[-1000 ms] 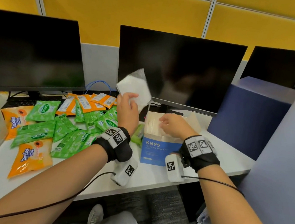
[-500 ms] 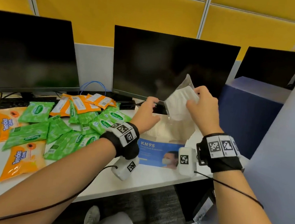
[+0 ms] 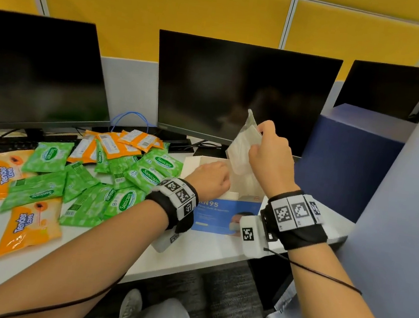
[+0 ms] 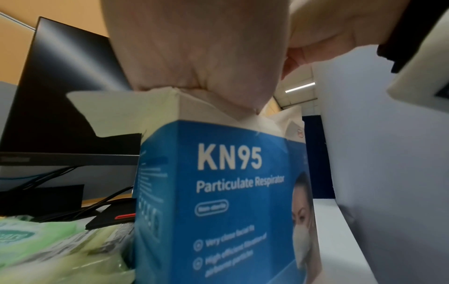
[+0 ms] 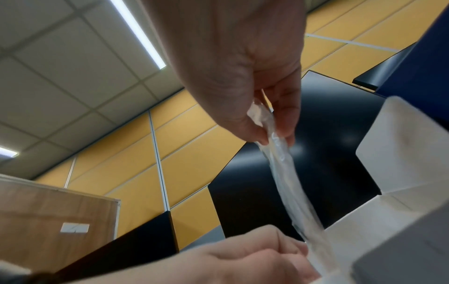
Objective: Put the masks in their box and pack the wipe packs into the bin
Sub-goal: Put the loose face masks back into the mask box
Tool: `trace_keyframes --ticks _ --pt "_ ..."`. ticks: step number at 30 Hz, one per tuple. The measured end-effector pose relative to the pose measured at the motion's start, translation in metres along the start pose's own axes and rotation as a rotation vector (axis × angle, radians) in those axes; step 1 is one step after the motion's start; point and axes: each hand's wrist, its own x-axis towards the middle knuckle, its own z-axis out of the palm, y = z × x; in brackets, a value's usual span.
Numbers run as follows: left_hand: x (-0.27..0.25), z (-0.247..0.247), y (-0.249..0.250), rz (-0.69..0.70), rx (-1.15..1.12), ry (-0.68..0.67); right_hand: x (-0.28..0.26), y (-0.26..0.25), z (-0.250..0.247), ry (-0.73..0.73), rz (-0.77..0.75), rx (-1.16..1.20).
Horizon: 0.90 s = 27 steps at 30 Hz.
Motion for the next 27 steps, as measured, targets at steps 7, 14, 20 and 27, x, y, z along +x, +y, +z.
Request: trace_keyframes --ticks 7,14,20,27 --pt "-0.002 0.000 0.004 -0.113 -0.046 0.022 -0.005 0.003 0.024 -0.189 0.067 -0.188" --pt "-0.008 -0.006 0.012 -0.157 -0.064 0.003 0.004 0.004 0.029 -0.332 0.091 -0.229" --pt "-0.009 -0.004 0.006 -0.065 -0.116 -0.001 0.003 -0.004 0.057 -0.686 0.089 -0.237" --pt "-0.009 -0.008 0.009 -0.112 -0.189 -0.071 0.016 0.023 0.054 -0.518 0.203 0.020"
